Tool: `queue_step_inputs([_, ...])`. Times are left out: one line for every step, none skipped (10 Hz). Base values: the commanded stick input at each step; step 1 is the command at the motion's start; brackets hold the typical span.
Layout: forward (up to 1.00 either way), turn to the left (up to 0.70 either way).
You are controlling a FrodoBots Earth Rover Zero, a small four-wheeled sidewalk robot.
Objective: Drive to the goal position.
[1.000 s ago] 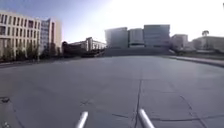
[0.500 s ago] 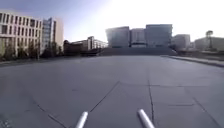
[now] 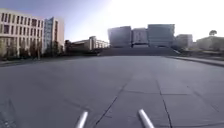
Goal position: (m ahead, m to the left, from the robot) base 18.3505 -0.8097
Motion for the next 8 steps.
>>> queue_step_inputs([1.0, 0.0])
queue_step_inputs([1.0, 0.0])
queue_step_inputs([1.0, 0.0])
queue_step_inputs([1.0, 0.0])
queue_step_inputs([1.0, 0.0])
queue_step_inputs([1.0, 0.0])
queue_step_inputs([1.0, -0.05])
queue_step_inputs([1.0, -0.18])
